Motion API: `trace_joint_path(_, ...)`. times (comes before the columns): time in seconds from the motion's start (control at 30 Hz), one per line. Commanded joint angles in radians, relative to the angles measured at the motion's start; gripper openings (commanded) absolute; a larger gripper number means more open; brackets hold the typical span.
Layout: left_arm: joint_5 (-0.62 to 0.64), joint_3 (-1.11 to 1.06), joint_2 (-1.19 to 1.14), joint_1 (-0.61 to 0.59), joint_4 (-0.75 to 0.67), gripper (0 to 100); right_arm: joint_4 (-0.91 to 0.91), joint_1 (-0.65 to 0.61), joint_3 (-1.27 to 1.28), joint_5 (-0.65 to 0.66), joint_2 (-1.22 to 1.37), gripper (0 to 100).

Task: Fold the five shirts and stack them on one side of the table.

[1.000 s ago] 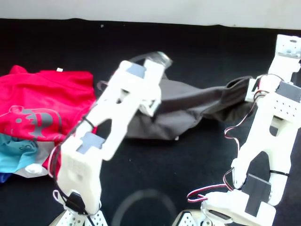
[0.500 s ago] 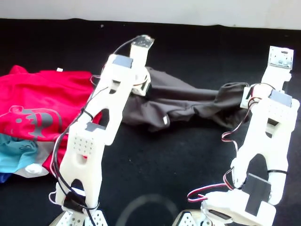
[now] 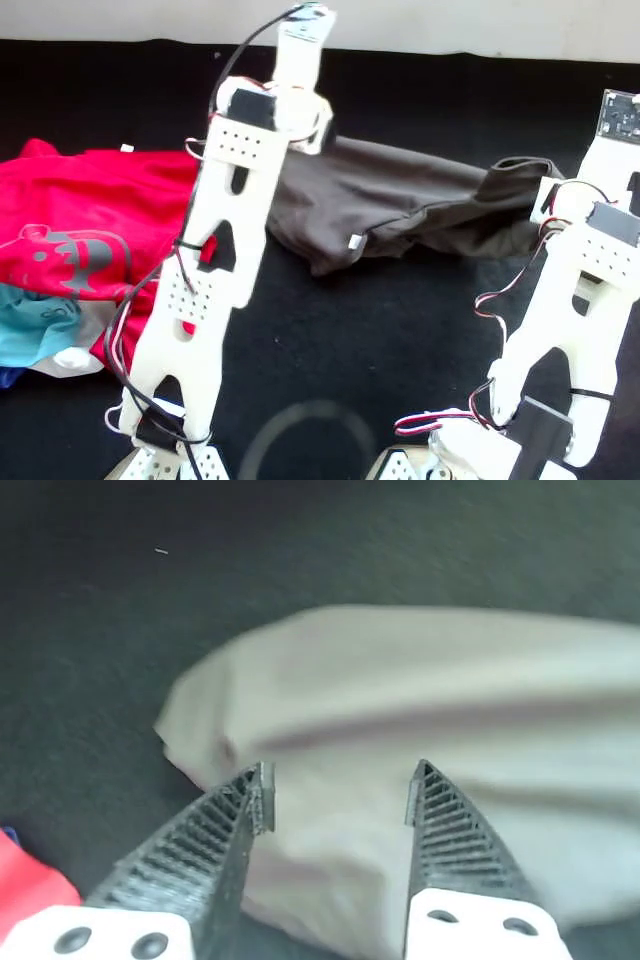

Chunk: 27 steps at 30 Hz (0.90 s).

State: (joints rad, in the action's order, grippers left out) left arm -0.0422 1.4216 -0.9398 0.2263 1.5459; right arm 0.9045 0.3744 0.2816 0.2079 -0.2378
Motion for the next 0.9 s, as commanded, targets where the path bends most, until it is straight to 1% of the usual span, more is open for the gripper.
trace_joint_path(0.0,-0.005,0.102,0.024,0.041,0.178,22,-0.022,0.019,-0.001,-0.011,-0.047,0.6)
trace_joint_path(0.07,-0.005,0.096,0.027,0.059,0.236,22,-0.024,0.018,-0.001,-0.011,-0.047,0.6)
trace_joint_path(0.2,-0.002,0.050,0.028,0.081,0.236,22,-0.024,0.018,-0.001,-0.011,-0.047,0.6)
trace_joint_path(0.4,0.002,-0.062,0.067,0.206,0.236,22,-0.024,0.018,-0.001,-0.005,-0.047,0.6)
trace_joint_path(0.53,0.002,-0.265,0.166,0.265,0.236,22,-0.024,0.016,-0.001,-0.003,-0.047,0.6)
trace_joint_path(0.77,-0.002,-0.719,0.409,0.265,0.232,22,-0.022,0.015,-0.001,-0.003,-0.047,0.6)
trace_joint_path(0.8,-0.006,-0.774,0.429,0.265,0.215,22,-0.022,0.013,-0.001,-0.003,-0.047,0.6)
trace_joint_path(0.87,-0.008,-0.875,0.444,0.251,0.133,22,-0.022,0.012,-0.001,-0.005,-0.048,0.6)
